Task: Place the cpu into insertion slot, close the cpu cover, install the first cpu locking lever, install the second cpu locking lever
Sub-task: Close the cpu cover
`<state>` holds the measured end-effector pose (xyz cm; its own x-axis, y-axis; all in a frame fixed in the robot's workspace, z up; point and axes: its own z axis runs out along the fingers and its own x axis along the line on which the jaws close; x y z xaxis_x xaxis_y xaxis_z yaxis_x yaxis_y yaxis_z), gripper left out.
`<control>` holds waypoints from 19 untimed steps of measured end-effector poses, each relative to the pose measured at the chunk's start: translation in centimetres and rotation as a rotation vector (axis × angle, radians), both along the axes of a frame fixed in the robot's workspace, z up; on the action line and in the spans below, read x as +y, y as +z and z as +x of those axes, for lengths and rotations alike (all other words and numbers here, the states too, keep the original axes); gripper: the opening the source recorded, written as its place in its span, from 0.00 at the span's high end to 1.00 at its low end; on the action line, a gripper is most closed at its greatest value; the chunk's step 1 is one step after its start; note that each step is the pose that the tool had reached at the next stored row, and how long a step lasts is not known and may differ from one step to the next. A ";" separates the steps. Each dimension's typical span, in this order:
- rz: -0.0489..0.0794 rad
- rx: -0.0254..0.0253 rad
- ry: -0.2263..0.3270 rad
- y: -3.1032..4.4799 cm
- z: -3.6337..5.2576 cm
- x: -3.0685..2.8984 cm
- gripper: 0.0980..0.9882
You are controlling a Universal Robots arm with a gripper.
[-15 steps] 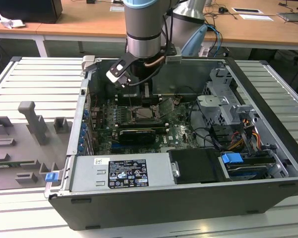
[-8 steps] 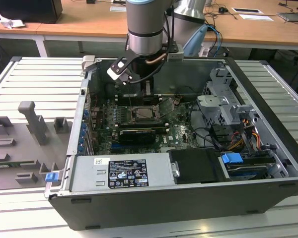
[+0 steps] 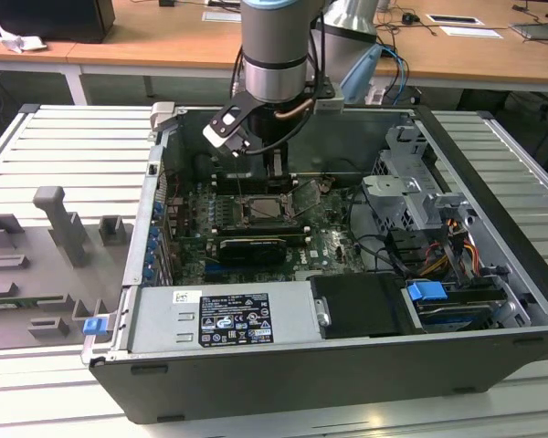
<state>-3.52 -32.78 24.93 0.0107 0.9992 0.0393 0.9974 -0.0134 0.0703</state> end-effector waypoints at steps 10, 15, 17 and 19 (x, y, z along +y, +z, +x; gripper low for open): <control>0.000 0.0000 0.000 0.46 0.00 0.01 0.99; 0.000 0.0000 0.000 0.48 0.00 0.01 0.99; 0.000 0.0014 0.000 0.49 0.29 0.01 0.99; 0.000 0.0024 0.000 0.49 0.51 0.00 0.99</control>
